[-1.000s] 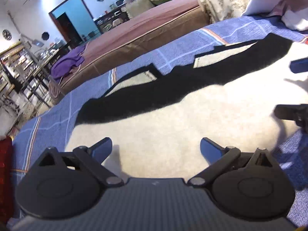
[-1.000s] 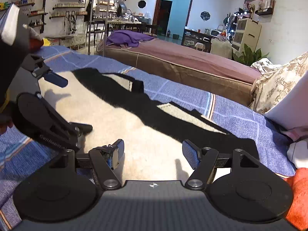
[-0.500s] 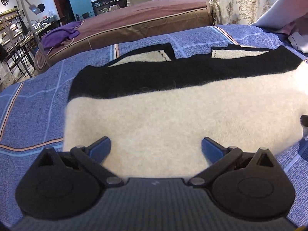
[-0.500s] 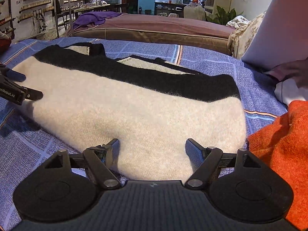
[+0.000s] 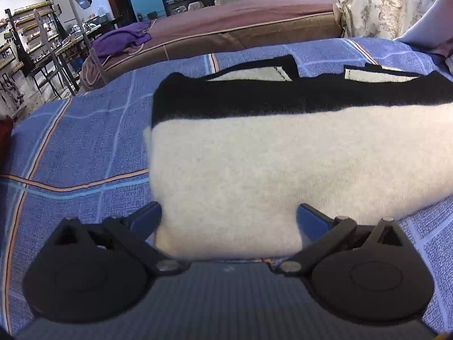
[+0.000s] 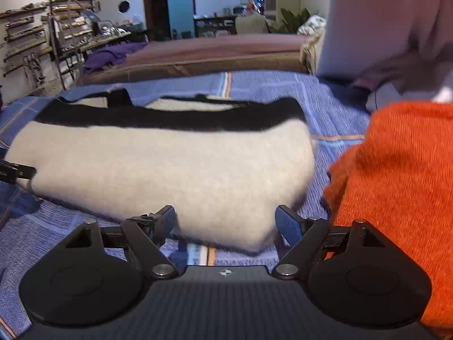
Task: Fold small clothes
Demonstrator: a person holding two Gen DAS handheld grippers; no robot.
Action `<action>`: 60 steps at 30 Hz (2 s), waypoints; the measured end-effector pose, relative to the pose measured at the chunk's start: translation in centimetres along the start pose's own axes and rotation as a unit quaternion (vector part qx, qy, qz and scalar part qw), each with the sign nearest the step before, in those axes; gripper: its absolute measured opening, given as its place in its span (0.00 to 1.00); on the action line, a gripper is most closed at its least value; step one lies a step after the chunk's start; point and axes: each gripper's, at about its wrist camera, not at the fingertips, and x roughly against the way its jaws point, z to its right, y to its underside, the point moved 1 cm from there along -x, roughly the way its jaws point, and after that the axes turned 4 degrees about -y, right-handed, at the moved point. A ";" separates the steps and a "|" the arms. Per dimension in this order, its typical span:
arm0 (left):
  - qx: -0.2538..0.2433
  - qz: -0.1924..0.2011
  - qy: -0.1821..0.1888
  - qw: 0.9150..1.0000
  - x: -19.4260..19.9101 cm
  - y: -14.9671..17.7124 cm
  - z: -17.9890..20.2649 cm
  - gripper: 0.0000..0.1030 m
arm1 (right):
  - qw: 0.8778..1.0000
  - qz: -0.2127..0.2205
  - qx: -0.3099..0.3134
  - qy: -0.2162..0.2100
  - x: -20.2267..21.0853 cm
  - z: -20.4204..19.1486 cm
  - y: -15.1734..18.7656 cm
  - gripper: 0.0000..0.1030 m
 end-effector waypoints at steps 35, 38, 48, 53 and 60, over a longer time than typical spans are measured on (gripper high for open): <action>-0.216 0.081 0.040 0.972 6.9 4.4 16.7 1.00 | 0.983 -0.036 0.036 -0.177 5.3 2.5 -5.1 1.00; -0.211 0.078 0.040 0.974 6.2 3.1 15.5 1.00 | 0.985 -0.038 0.130 -0.104 4.5 2.4 -4.4 1.00; -0.169 0.080 0.150 0.971 4.4 -4.3 16.2 1.00 | 0.946 -0.046 0.205 -0.246 0.4 4.0 -6.4 1.00; -0.143 0.045 0.141 0.979 1.8 -5.5 16.9 1.00 | 0.896 -0.102 0.256 -0.349 2.5 0.8 -5.8 1.00; -0.103 0.009 0.155 0.983 -0.2 -5.5 16.5 1.00 | 0.907 -0.109 0.248 -0.323 2.7 2.3 -6.4 1.00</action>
